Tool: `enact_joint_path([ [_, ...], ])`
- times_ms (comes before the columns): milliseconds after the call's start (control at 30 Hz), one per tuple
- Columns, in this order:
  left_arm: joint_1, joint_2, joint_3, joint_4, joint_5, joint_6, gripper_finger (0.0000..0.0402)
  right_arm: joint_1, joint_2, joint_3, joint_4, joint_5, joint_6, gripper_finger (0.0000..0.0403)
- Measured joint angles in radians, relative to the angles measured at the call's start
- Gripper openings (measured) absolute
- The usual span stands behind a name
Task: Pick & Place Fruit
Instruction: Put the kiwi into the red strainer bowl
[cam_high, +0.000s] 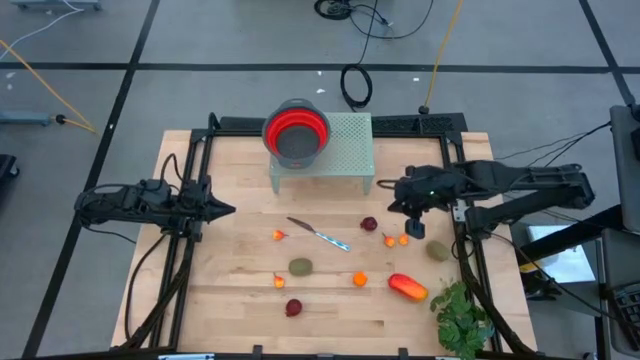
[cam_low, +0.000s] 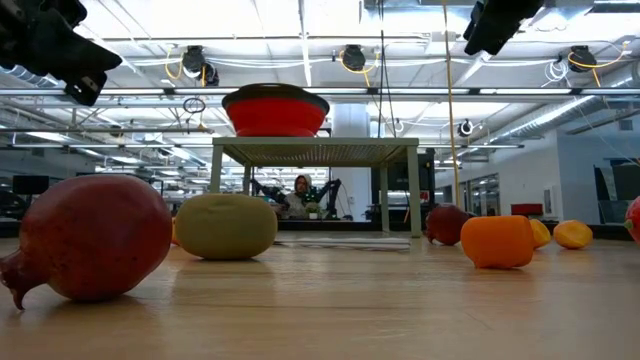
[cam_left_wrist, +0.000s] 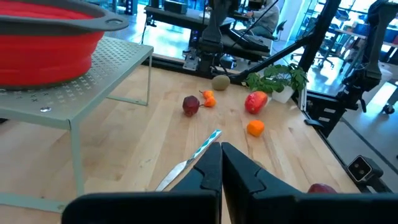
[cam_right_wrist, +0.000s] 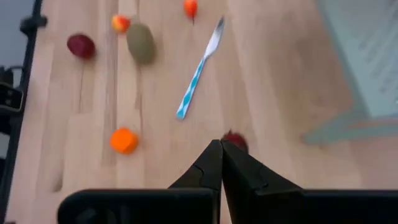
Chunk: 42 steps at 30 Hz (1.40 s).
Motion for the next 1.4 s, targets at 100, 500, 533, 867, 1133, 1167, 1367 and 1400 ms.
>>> enact_joint_path([
  [100, 0.000, -0.005, -0.003, -0.004, 0.000, 0.011, 0.0002, 0.028, 0.054, 0.046, -0.065, -0.001, 0.032, 0.0000],
  [500, 0.000, -0.005, -0.003, -0.003, 0.004, 0.051, 0.0004, 0.135, 0.244, 0.218, -0.351, -0.003, 0.260, 0.0000],
  [533, 0.000, -0.004, -0.003, 0.000, 0.007, 0.051, 0.0003, 0.141, 0.255, 0.226, -0.371, -0.003, 0.288, 0.0000],
  [867, 0.000, -0.004, -0.003, 0.006, 0.009, 0.033, 0.0002, 0.200, 0.346, 0.235, -0.541, -0.167, 0.443, 0.0000],
  [1133, 0.000, -0.004, -0.003, -0.003, 0.008, 0.028, 0.0006, 0.195, 0.357, 0.217, -0.661, -0.262, 0.633, 0.0000],
  [1167, 0.000, -0.004, -0.003, -0.002, 0.008, 0.028, 0.0003, 0.195, 0.354, 0.214, -0.654, -0.263, 0.637, 0.0000],
  [1367, 0.000, -0.004, -0.003, -0.002, 0.003, 0.027, 0.0010, 0.194, 0.329, 0.184, -0.680, -0.255, 0.713, 0.0007],
  [1400, 0.000, -0.004, -0.003, -0.003, 0.003, 0.027, 0.0011, 0.194, 0.325, 0.174, -0.680, -0.256, 0.727, 0.0010],
])
